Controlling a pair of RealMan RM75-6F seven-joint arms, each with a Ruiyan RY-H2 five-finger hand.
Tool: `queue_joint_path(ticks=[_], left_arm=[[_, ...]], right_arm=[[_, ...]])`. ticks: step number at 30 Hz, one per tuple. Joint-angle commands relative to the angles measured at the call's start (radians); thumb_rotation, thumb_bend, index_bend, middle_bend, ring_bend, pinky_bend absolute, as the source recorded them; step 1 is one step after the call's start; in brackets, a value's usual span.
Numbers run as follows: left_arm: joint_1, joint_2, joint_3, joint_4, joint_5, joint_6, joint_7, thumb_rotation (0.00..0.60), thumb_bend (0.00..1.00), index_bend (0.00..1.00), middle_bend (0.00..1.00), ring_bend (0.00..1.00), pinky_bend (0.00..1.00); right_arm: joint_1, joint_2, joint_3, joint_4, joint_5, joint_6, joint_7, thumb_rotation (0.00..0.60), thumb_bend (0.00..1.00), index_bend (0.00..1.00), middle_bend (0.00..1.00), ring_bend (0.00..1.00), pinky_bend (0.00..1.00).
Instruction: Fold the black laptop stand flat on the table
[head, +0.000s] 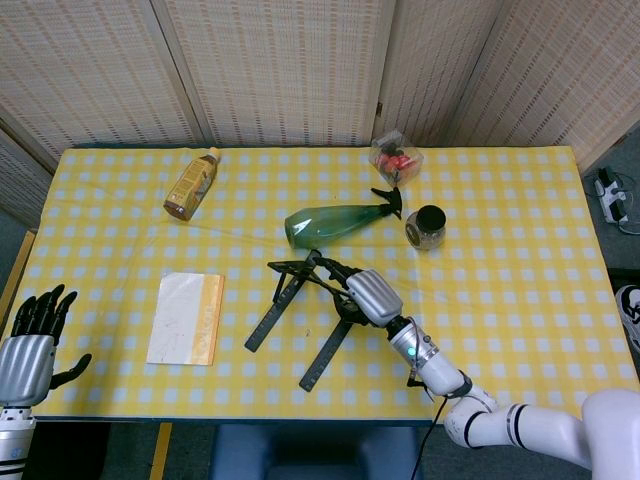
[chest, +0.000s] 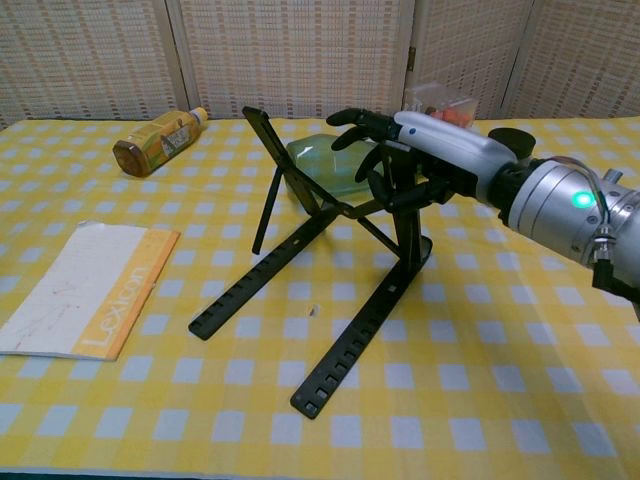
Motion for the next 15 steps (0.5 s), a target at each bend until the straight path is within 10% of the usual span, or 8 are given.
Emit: queue_joint_path(ticks=[1,15], left_arm=[[-0.001,-0.001,0.001,0.000,0.003,-0.001,0.001,0.600,0.25,0.00,0.04,0.00,0.00],[-0.007,0.001,0.001,-0.010,0.007,-0.005,0.009,0.600,0.25,0.00,0.04,0.00,0.00]], right_arm=[[0.008,0.032,-0.022,-0.021,-0.043,-0.018,0.070,0.600,0.78,0.05,0.18,0.30,0.40],[-0.010,0.063,-0.053,0.042,-0.126,0.073,0.234,0.600,0.78,0.05,0.19,0.31,0.41]])
